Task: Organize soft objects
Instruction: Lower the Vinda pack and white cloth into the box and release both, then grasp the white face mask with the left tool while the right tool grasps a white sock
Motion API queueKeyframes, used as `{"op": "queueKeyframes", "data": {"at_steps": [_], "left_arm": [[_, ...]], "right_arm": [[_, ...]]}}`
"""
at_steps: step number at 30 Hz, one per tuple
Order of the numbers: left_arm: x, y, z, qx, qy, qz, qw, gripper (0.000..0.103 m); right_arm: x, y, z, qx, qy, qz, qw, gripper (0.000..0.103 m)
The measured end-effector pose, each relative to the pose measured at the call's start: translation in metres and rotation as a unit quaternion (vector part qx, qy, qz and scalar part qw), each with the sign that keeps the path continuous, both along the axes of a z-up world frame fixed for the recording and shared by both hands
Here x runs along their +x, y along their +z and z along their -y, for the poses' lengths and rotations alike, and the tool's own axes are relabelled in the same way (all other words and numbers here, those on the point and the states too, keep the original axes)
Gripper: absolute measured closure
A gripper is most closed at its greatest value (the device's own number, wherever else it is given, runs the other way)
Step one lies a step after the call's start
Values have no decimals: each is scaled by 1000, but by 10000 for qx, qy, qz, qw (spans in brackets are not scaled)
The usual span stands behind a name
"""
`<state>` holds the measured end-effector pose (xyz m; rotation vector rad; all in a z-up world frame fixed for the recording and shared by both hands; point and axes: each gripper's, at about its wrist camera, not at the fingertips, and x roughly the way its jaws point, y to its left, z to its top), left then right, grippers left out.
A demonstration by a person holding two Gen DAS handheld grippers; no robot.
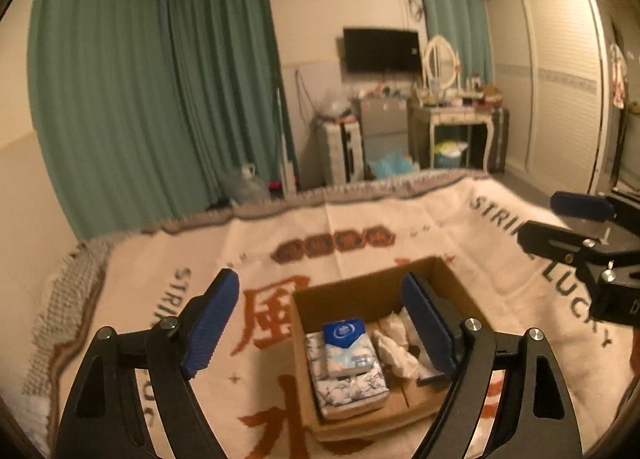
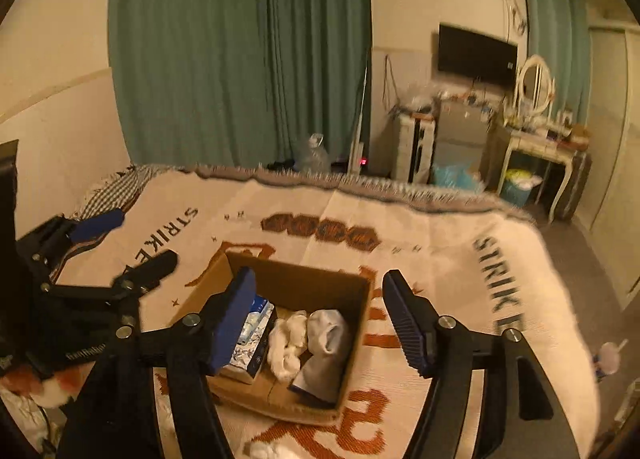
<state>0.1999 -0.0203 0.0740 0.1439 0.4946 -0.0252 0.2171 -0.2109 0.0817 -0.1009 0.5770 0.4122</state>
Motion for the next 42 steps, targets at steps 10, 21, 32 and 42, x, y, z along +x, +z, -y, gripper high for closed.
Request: {"op": "queueKeyframes", "data": {"at_steps": [10, 21, 32, 42], "left_arm": [[-64, 0, -29, -185, 215, 1, 9996, 6], [-83, -116, -39, -266, 411, -941, 9944, 6], [-74, -203, -38, -542, 462, -2025, 9767, 9], [-74, -237, -26, -546, 313, -2398, 9688, 31]], "right_arm": [[-86, 24, 16, -43, 106, 199, 9997, 7], [-102, -103, 2, -460, 225, -705, 9962, 7], [-70, -191, 2, -479, -116, -1317, 9901, 7], [-52, -228, -17, -300, 13, -1878, 9818, 25]]}}
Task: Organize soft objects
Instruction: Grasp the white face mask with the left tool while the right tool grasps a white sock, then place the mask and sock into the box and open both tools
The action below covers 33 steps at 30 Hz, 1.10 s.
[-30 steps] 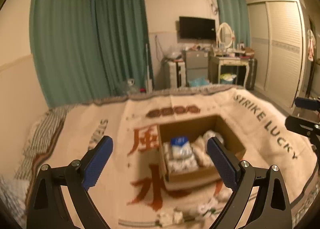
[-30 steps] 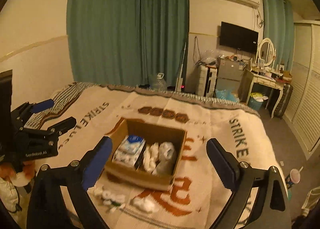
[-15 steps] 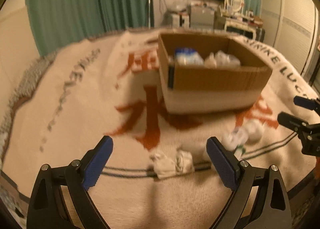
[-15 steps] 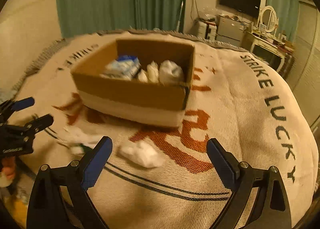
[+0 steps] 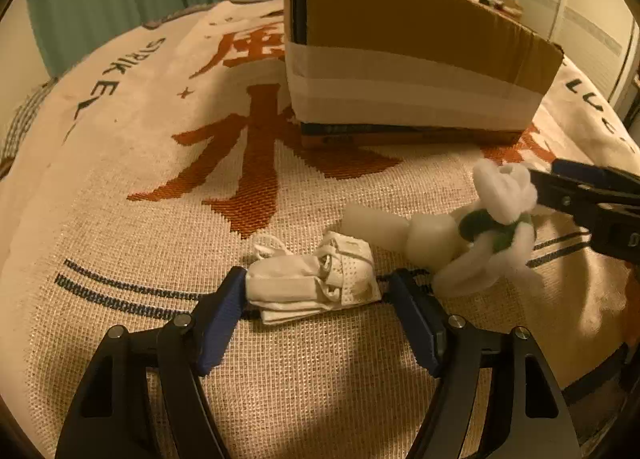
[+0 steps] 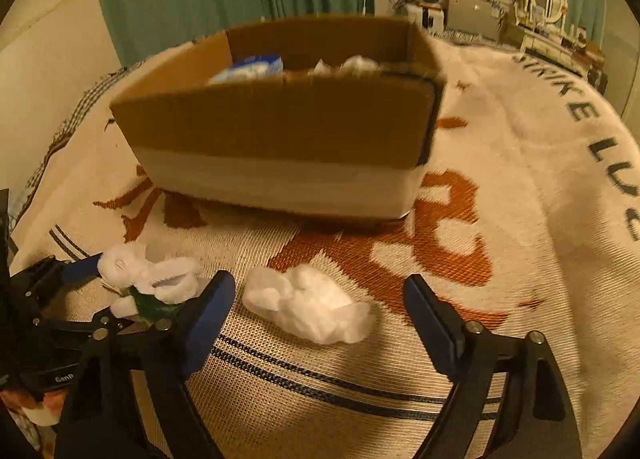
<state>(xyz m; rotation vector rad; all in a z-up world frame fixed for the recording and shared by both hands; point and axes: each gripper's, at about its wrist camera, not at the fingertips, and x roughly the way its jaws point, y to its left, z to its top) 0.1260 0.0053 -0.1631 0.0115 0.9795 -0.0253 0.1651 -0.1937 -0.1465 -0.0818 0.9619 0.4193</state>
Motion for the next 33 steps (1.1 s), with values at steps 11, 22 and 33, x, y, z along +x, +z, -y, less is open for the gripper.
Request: {"op": "queueKeyframes", "data": {"at_steps": [11, 22, 33], "left_arm": [[-9, 6, 2, -250, -6, 101, 9996, 47], [-33, 37, 6, -79, -105, 346, 9993, 47], [-54, 110, 19, -226, -466, 1015, 9935, 47]], "right_arm": [[-12, -4, -5, -66, 4, 178, 9998, 63], [-60, 35, 1, -193, -93, 726, 9971, 64], [-96, 108, 13, 71, 45, 1338, 9910, 64]]}}
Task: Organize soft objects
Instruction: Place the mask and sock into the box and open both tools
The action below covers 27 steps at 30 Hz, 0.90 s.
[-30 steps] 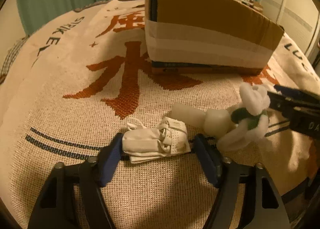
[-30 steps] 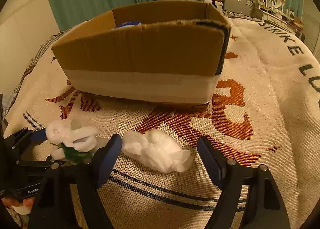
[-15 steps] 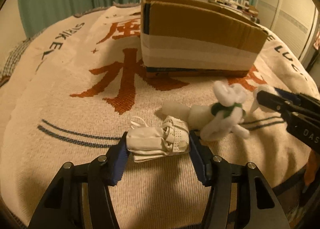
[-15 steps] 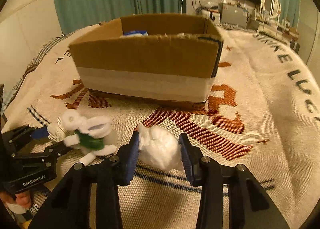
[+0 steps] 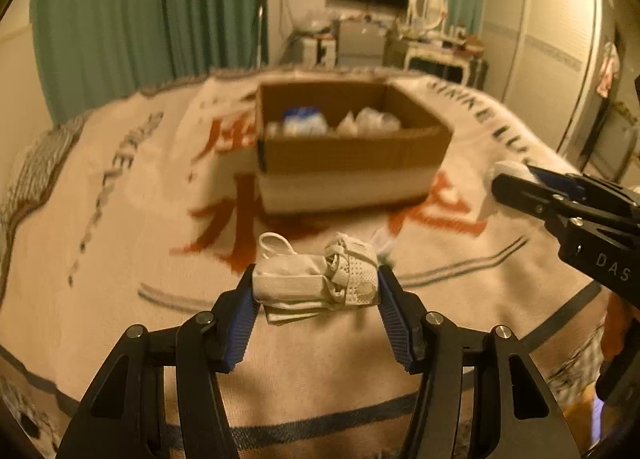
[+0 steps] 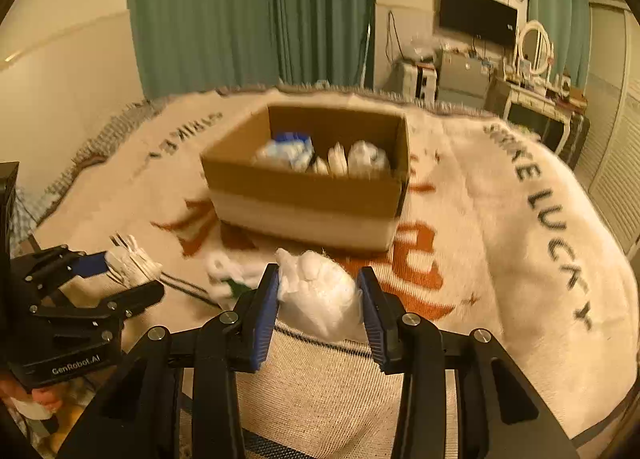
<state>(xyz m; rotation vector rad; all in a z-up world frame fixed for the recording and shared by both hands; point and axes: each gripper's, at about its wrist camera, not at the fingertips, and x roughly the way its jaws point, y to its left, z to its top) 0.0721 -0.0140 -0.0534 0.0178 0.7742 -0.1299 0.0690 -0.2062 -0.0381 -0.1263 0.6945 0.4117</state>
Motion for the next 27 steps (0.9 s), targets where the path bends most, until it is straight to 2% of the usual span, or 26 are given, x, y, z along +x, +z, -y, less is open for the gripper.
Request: {"op": "queueKeyframes", "data": {"at_steps": [4, 10, 14, 18, 21, 27], "left_arm": [[10, 38, 8, 40, -147, 393, 9991, 47], [42, 88, 18, 122, -277, 877, 9957, 47], [79, 100, 18, 63, -260, 838, 9961, 47], [115, 97, 23, 93, -287, 752, 9967, 47], [139, 81, 29, 94, -300, 571, 9979, 47], [172, 29, 46, 68, -415, 57, 9991, 47]], "right_arm": [[-1, 41, 2, 56, 104, 446, 9989, 64], [21, 98, 2, 210, 205, 903, 9955, 64], [46, 121, 0, 286, 249, 1039, 9939, 64], [76, 127, -4, 297, 267, 1081, 9933, 64], [100, 124, -3, 324, 227, 1071, 9935, 64], [150, 86, -4, 250, 203, 647, 9974, 64]]}}
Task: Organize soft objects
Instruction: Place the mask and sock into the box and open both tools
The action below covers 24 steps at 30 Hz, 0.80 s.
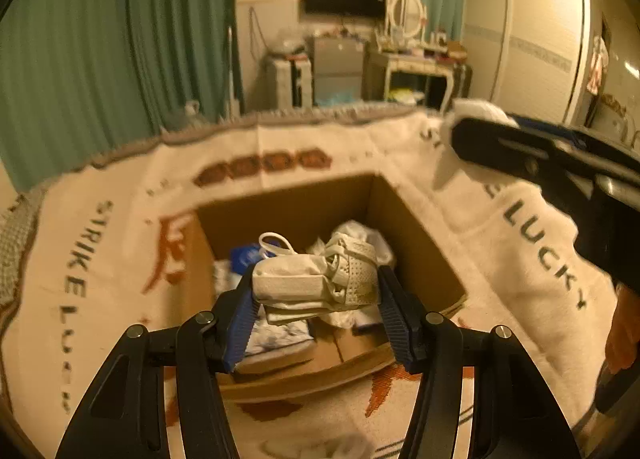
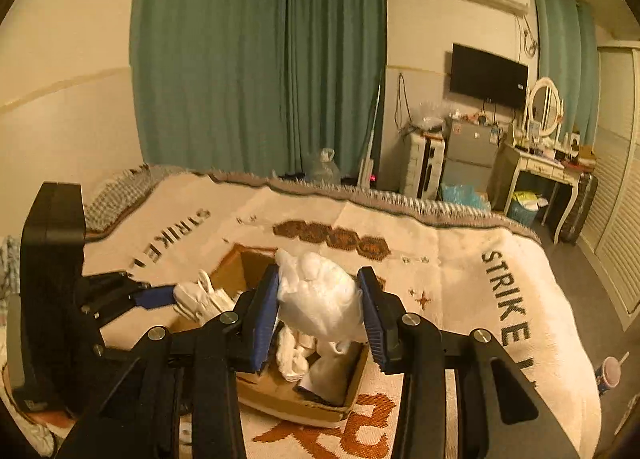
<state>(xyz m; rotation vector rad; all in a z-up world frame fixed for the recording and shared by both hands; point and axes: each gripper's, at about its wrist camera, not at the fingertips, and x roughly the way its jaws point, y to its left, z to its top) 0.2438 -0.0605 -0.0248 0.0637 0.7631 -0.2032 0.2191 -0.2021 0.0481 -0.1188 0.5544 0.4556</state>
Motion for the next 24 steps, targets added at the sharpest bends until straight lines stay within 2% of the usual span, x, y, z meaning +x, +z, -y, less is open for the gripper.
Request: {"op": "queueKeyframes", "data": {"at_steps": [3, 7, 8, 9, 10, 11, 14, 16, 17, 18, 22, 24], "left_arm": [[11, -17, 4, -33, -32, -119, 9999, 47], [18, -27, 9, 48, -66, 6, 10000, 45], [20, -29, 9, 92, 8, 22, 10000, 37], [23, -30, 7, 158, 151, 36, 9998, 20], [27, -32, 5, 193, 334, 56, 9992, 14], [30, -33, 2, 163, 416, 60, 9990, 12], [34, -33, -6, 96, 525, -31, 9986, 12], [33, -30, -10, 106, 529, -10, 9985, 12], [30, -27, -12, 108, 522, 24, 9986, 12], [28, -23, -15, 99, 525, 62, 9986, 12], [11, 2, -27, 120, 577, 331, 9977, 12], [-3, 20, -32, 202, 611, 518, 9966, 12]], "right_arm": [[21, -23, 3, 81, -6, -278, 9996, 64], [43, -48, 2, 106, -16, -527, 9986, 64], [49, -53, 1, 117, -11, -591, 9982, 64], [53, -58, 0, 121, -18, -638, 9979, 64], [56, -62, -1, 124, -19, -671, 9977, 64], [60, -66, -2, 127, -11, -724, 9973, 64], [69, -74, -3, 162, -19, -858, 9962, 63], [72, -76, -4, 164, -69, -899, 9958, 57], [72, -76, -3, 165, -138, -884, 9959, 47], [71, -74, -1, 182, -194, -854, 9960, 40], [59, -57, 4, 234, -330, -742, 9964, 37], [48, -42, 6, 201, -380, -612, 9972, 32]]}}
